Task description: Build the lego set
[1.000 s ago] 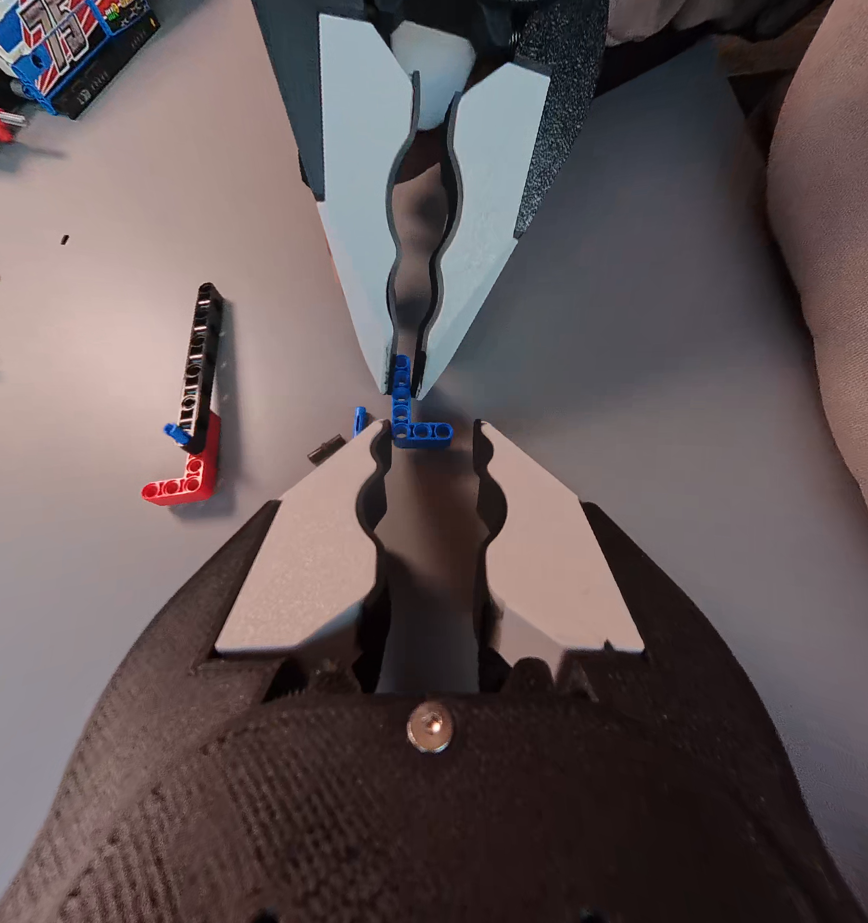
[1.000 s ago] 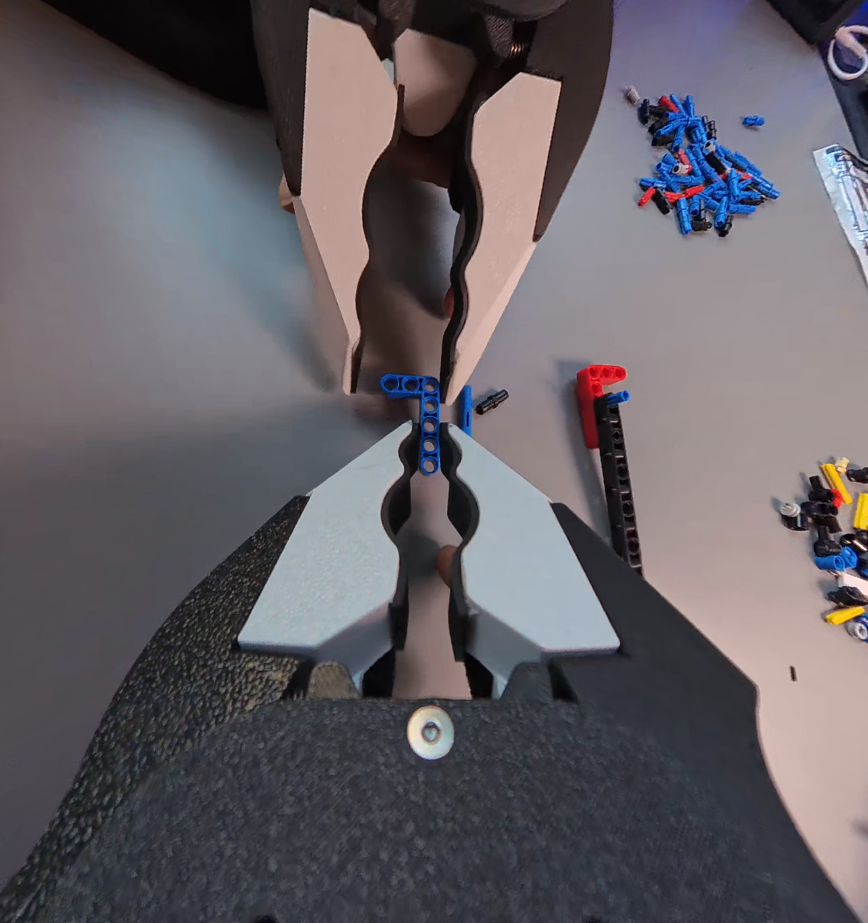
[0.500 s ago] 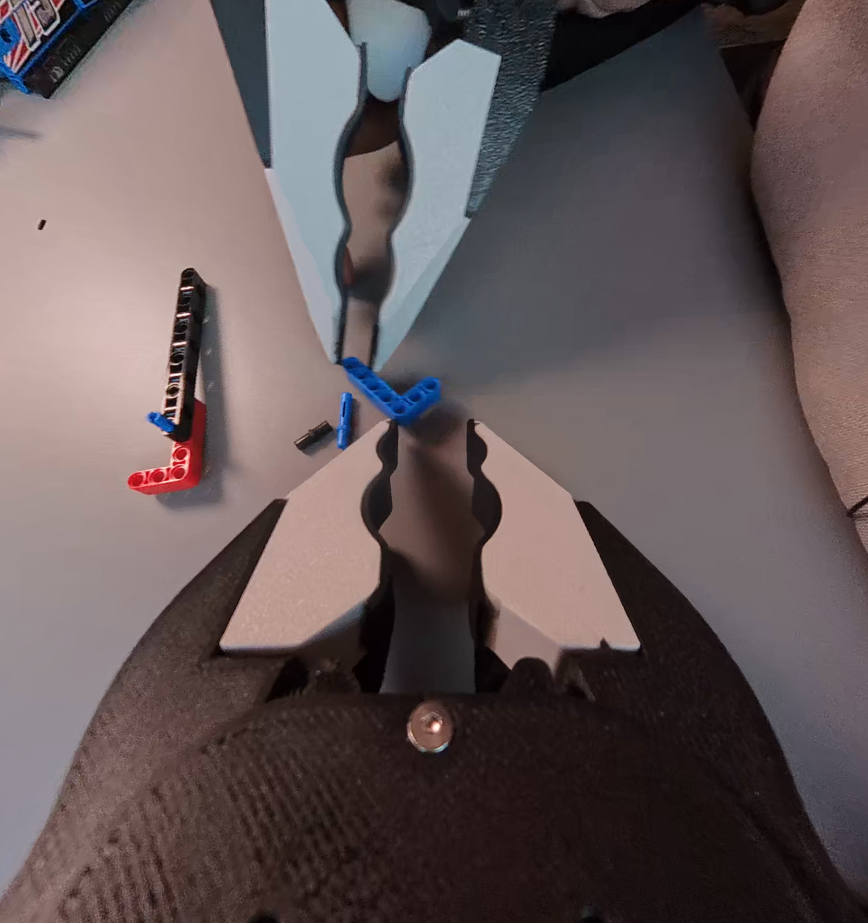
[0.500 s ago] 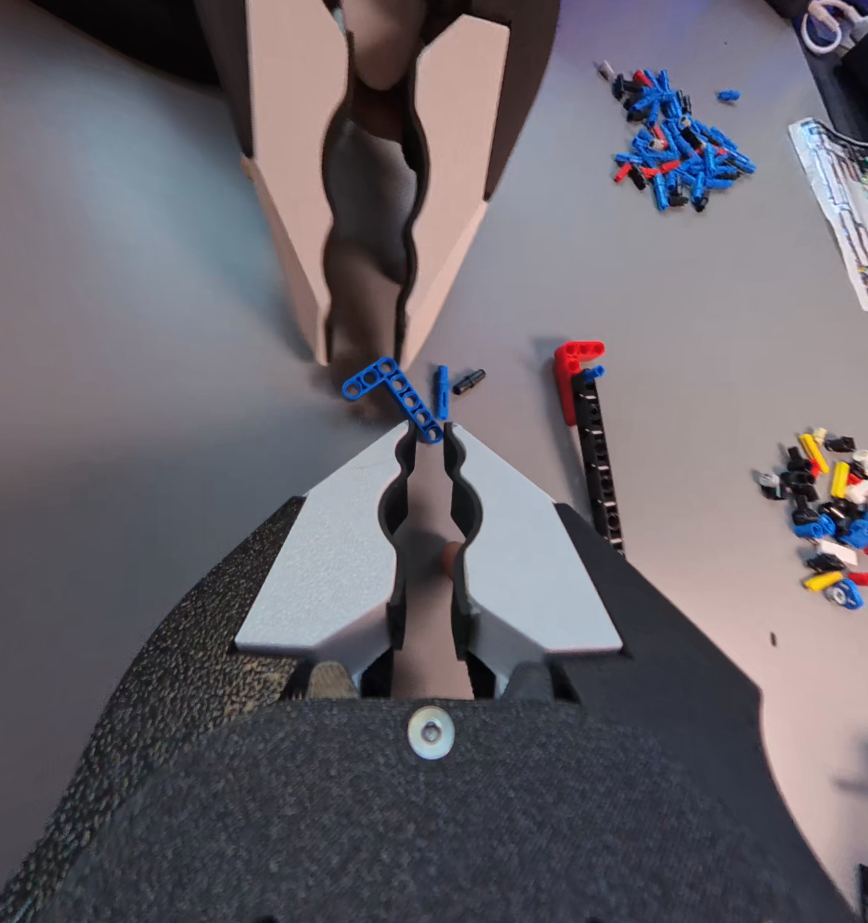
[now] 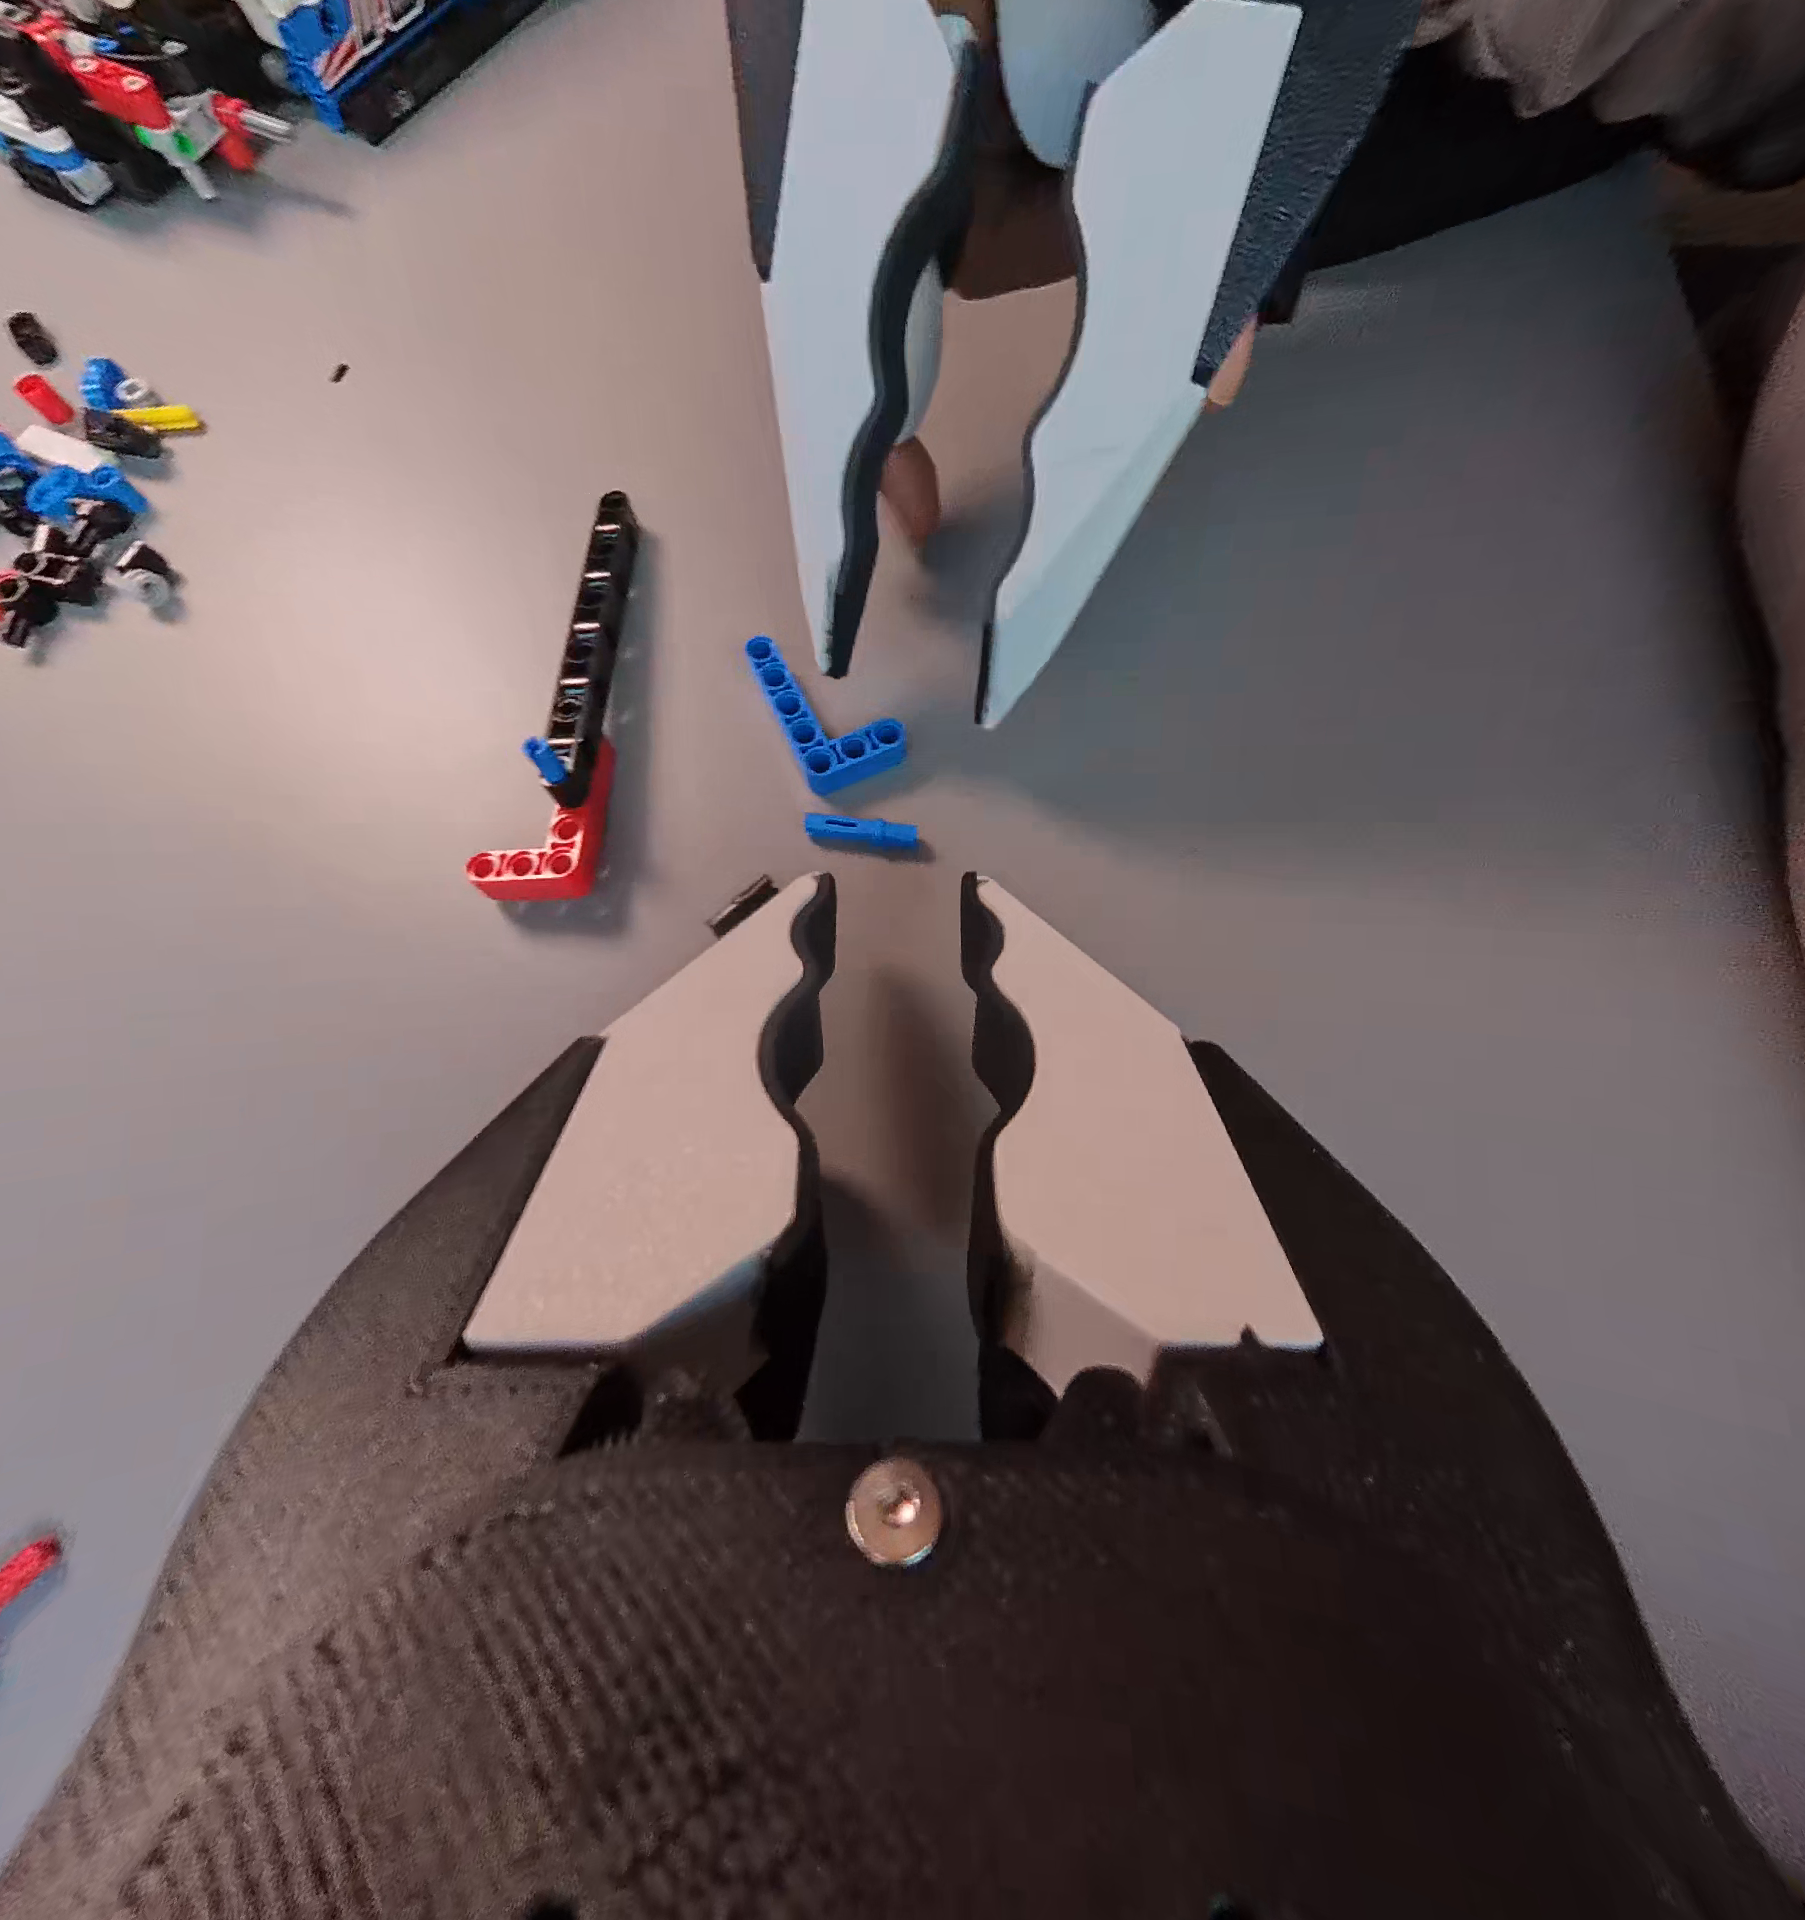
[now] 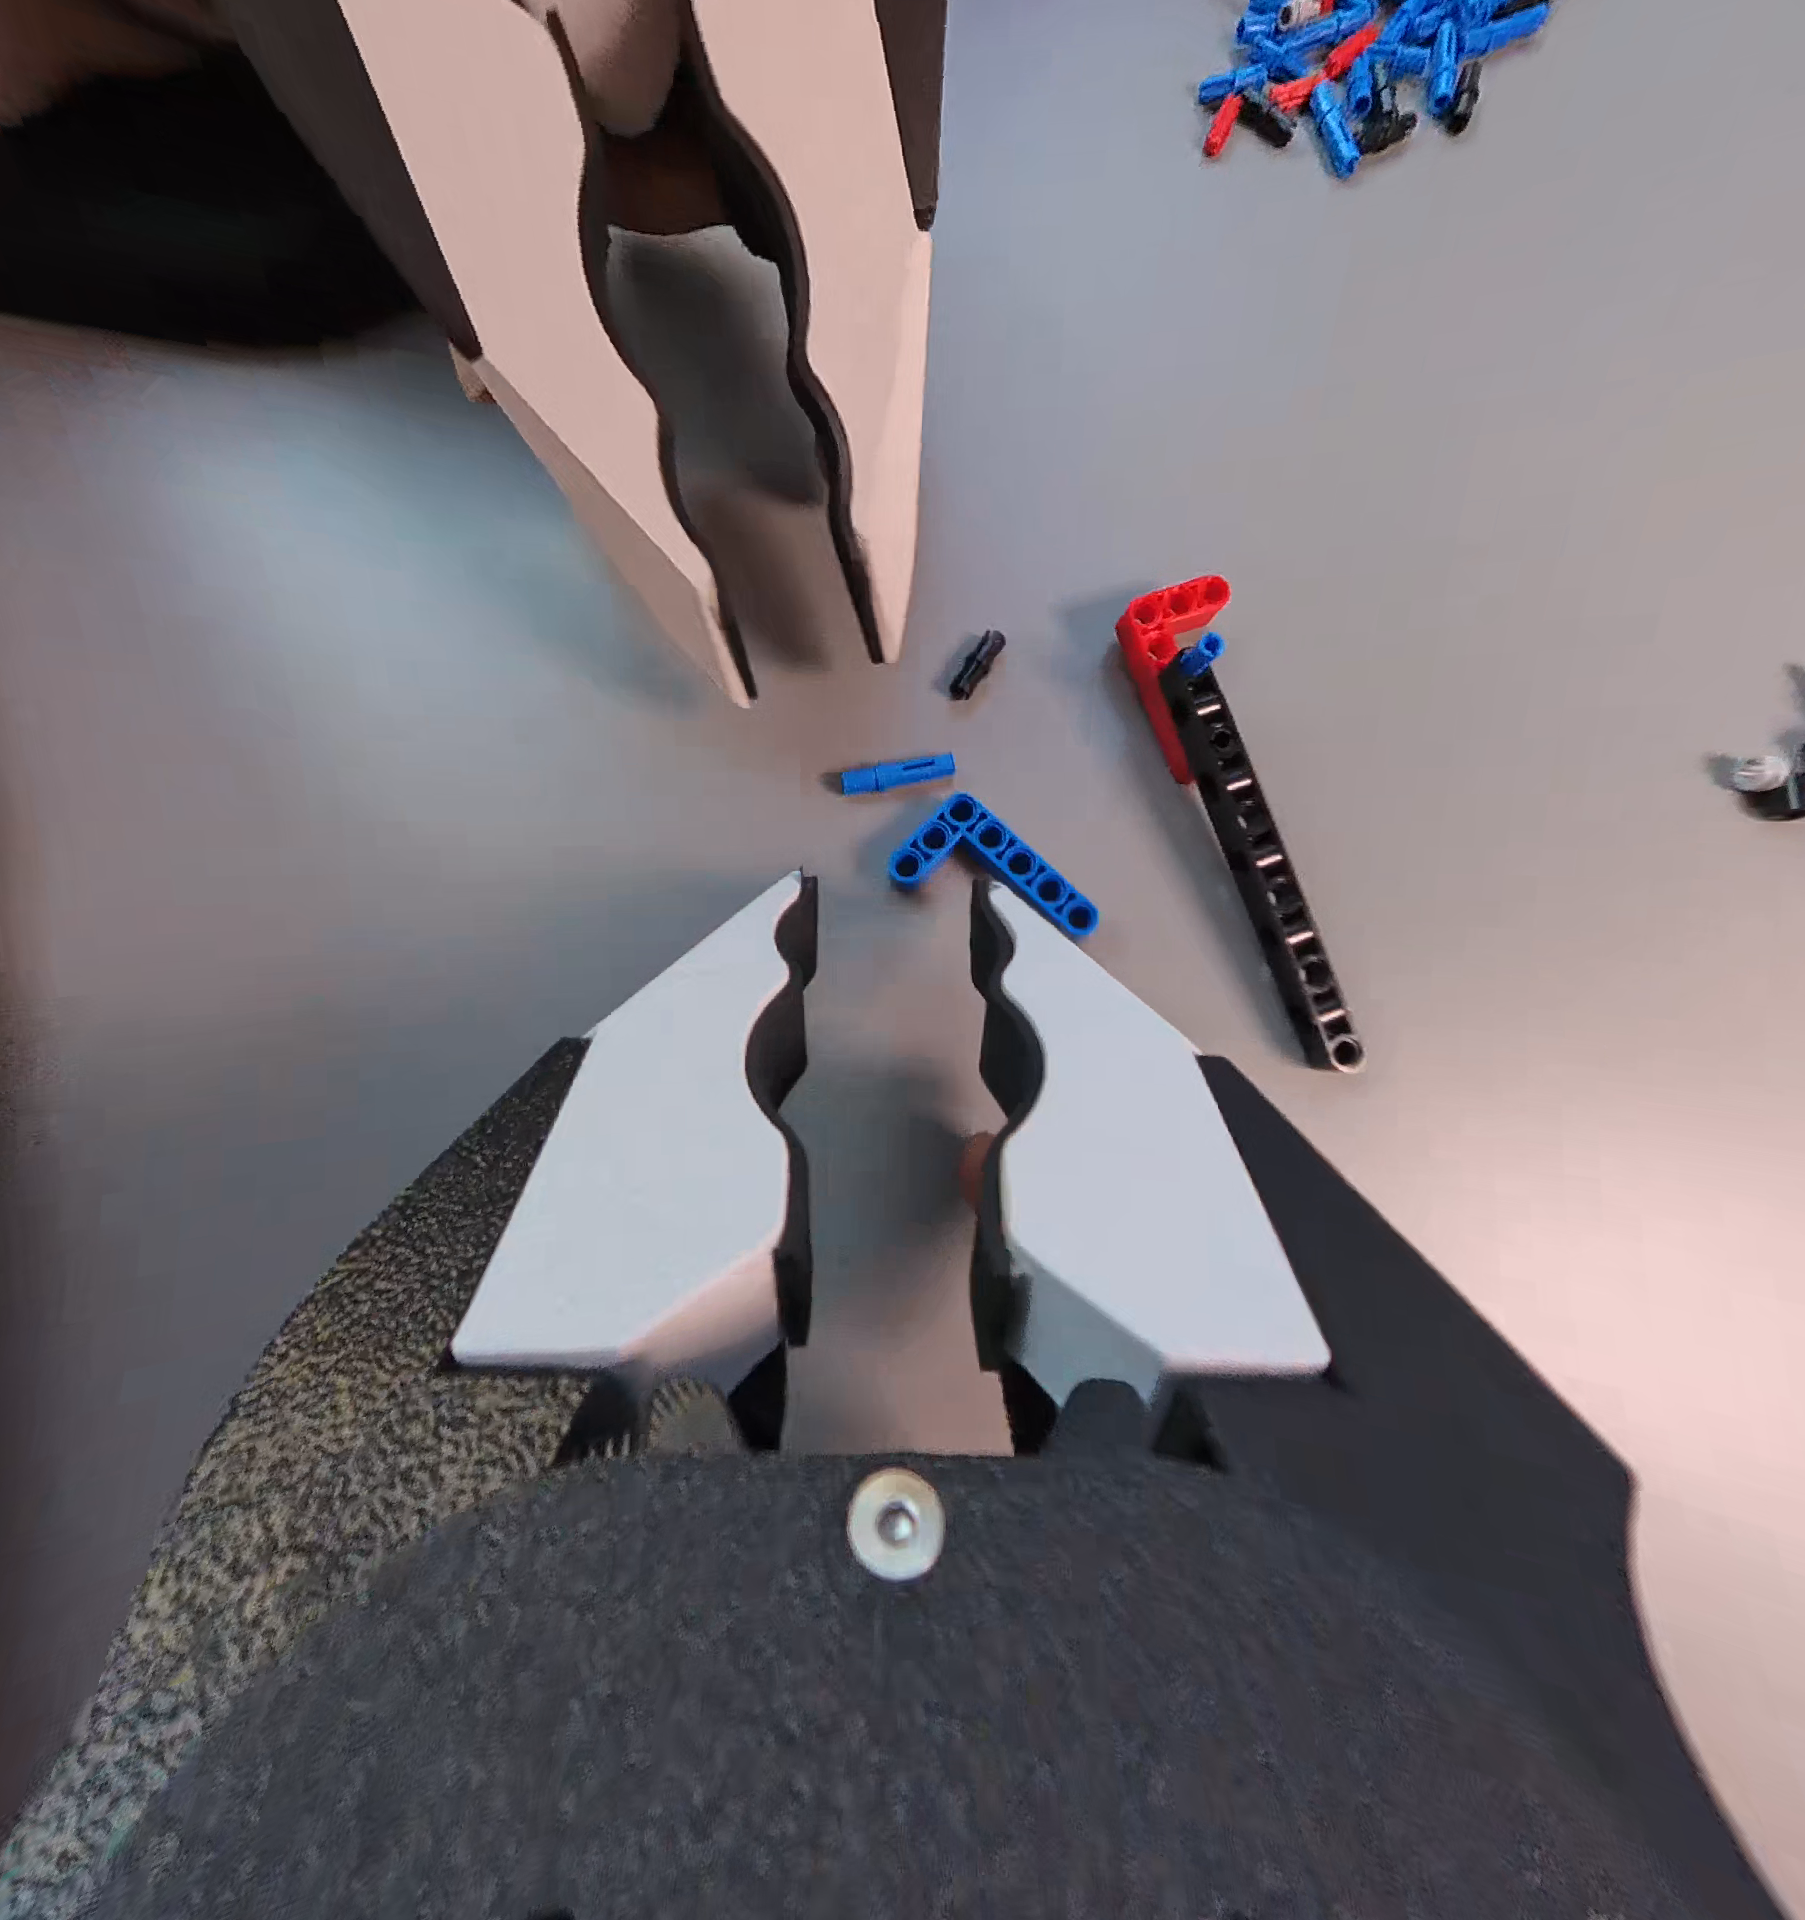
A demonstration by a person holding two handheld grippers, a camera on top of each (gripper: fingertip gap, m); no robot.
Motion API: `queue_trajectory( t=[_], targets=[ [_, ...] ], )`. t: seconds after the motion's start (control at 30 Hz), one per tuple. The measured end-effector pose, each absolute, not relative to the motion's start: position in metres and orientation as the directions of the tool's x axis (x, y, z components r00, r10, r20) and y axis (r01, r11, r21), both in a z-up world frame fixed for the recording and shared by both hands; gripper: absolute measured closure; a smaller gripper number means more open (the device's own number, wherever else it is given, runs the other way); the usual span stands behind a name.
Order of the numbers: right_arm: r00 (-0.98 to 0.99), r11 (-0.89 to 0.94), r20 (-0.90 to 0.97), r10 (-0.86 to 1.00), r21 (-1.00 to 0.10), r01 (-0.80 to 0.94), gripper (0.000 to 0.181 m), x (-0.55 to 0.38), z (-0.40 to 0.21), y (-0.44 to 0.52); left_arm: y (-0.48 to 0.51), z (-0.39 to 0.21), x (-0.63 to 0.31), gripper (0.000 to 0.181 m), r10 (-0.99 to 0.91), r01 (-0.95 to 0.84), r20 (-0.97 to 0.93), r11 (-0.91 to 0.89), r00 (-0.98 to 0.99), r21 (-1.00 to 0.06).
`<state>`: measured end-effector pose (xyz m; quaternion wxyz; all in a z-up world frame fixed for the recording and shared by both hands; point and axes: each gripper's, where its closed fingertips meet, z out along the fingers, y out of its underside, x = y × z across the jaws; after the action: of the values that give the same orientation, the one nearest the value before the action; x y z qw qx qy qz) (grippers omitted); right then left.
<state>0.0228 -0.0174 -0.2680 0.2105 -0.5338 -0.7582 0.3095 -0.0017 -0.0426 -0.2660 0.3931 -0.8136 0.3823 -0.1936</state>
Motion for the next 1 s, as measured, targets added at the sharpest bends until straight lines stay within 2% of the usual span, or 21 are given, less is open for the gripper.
queue_trajectory(
  t=[0.03,0.13,0.23,0.47,0.53,0.63,0.7,0.8,0.93,1.0],
  targets=[
    [-0.314,0.21,-0.034,0.949,-0.674,0.708,0.152,0.02,-0.269,-0.018,-0.039,-0.266,-0.005,0.159,-0.759,-0.465,0.003,-0.402,0.651,-0.789],
    [-0.292,0.22,-0.017,0.956,-0.617,0.755,0.158,0.014,-0.277,-0.018,-0.032,-0.263,-0.014,0.162,-0.724,-0.456,-0.033,-0.397,0.689,-0.797],
    [-0.345,0.282,0.007,0.939,-0.595,0.753,0.18,0.014,-0.278,-0.022,-0.029,-0.26,-0.018,0.162,-0.712,-0.446,-0.047,-0.386,0.701,-0.807],
    [-0.767,0.736,0.115,0.631,-0.403,0.544,0.181,0.082,-0.275,-0.02,-0.033,-0.258,-0.011,0.158,-0.74,-0.449,-0.038,-0.365,0.672,-0.816],
    [-0.728,0.711,0.125,0.674,-0.373,0.595,0.178,0.08,-0.27,-0.005,-0.033,-0.261,-0.007,0.157,-0.743,-0.458,-0.04,-0.368,0.668,-0.809],
    [-0.609,0.572,0.085,0.788,-0.466,0.675,0.161,0.059,-0.26,-0.001,-0.032,-0.269,-0.001,0.152,-0.743,-0.48,-0.046,-0.382,0.667,-0.79],
    [-0.484,0.434,0.041,0.874,-0.512,0.741,0.158,0.04,-0.261,0.007,-0.032,-0.271,0.001,0.152,-0.746,-0.496,-0.058,-0.38,0.663,-0.781],
    [-0.389,0.287,-0.091,0.917,-0.526,0.8,0.148,0.024,-0.266,0.005,-0.031,-0.271,0.0,0.153,-0.739,-0.485,-0.051,-0.386,0.671,-0.785],
    [-0.535,0.479,0.03,0.844,-0.489,0.729,0.151,0.013,-0.276,0.004,-0.031,-0.269,-0.004,0.154,-0.733,-0.475,-0.049,-0.387,0.678,-0.79],
    [-0.576,0.533,0.053,0.816,-0.455,0.714,0.166,0.012,-0.281,0.005,-0.03,-0.268,-0.004,0.154,-0.732,-0.473,-0.049,-0.386,0.68,-0.792]
  ],
)
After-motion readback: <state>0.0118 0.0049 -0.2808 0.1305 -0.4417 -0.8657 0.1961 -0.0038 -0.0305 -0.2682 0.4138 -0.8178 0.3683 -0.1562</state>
